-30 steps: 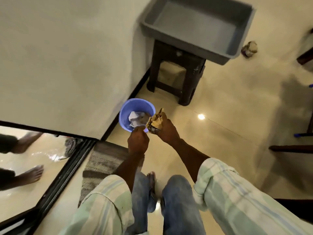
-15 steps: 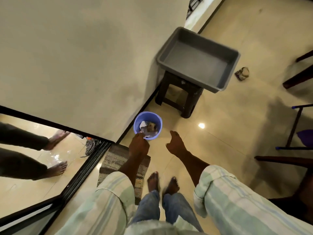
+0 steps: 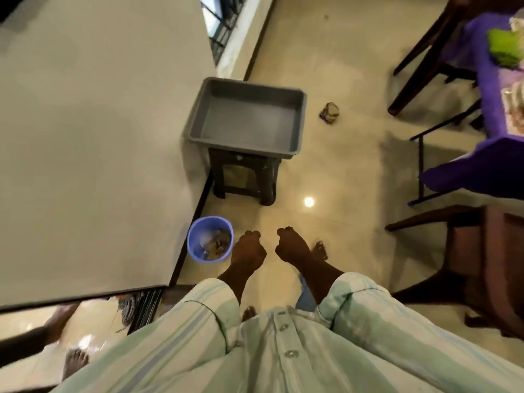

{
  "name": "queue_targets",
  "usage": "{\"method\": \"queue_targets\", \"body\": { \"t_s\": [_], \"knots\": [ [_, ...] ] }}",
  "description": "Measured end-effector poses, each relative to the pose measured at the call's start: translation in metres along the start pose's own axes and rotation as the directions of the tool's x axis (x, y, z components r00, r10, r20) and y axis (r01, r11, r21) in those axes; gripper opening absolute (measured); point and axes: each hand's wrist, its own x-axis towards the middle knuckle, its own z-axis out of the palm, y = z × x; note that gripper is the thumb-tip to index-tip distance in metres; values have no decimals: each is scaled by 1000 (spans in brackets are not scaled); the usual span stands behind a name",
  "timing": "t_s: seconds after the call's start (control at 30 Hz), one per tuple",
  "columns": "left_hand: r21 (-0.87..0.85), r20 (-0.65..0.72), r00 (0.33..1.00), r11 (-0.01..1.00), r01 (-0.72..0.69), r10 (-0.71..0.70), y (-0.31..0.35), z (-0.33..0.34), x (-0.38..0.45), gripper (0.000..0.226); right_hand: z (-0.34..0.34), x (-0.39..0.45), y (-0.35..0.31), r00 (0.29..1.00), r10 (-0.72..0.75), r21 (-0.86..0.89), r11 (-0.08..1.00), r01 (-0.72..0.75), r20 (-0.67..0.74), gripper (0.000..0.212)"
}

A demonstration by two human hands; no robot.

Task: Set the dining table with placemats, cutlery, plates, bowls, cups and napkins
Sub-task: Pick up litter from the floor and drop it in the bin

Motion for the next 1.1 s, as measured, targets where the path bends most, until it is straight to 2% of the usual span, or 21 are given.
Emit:
{"method": "queue_targets", "body": {
  "t_s": [0.07, 0.17, 0.47, 0.6, 0.83, 1.0, 1.1],
  "knots": [
    [-2, 25, 999, 999, -33, 33, 36, -6, 30, 40, -29, 19, 25, 999, 24, 4, 1000, -24, -32, 40],
    [24, -12, 995, 995, -96, 97, 100, -19, 77, 41, -87, 46, 66, 996, 55, 13, 998, -55, -65, 32],
    [-4, -33, 969, 970, -244, 243, 317, -55, 211, 44, -299, 124, 198, 970, 139, -20, 989, -146, -202, 23],
    [8, -23, 964, 964, -265, 265, 369, -67, 272, 44, -358, 167, 232, 961, 171, -10, 984, -177, -218, 26],
    [31, 21, 977, 977, -212, 212, 426, -91, 420, 45, -445, 287, 273, 966, 173, -30, 983, -182, -192, 39],
    [149, 146, 980, 977, -153, 132, 462, -124, 517, 47, -513, 371, 286, 971, 206, -38, 977, -212, -122, 42],
    [154, 163, 980, 978, -143, 118, 482, -145, 576, 46, -558, 424, 289, 976, 189, -18, 981, -192, -106, 41]
  ]
}}
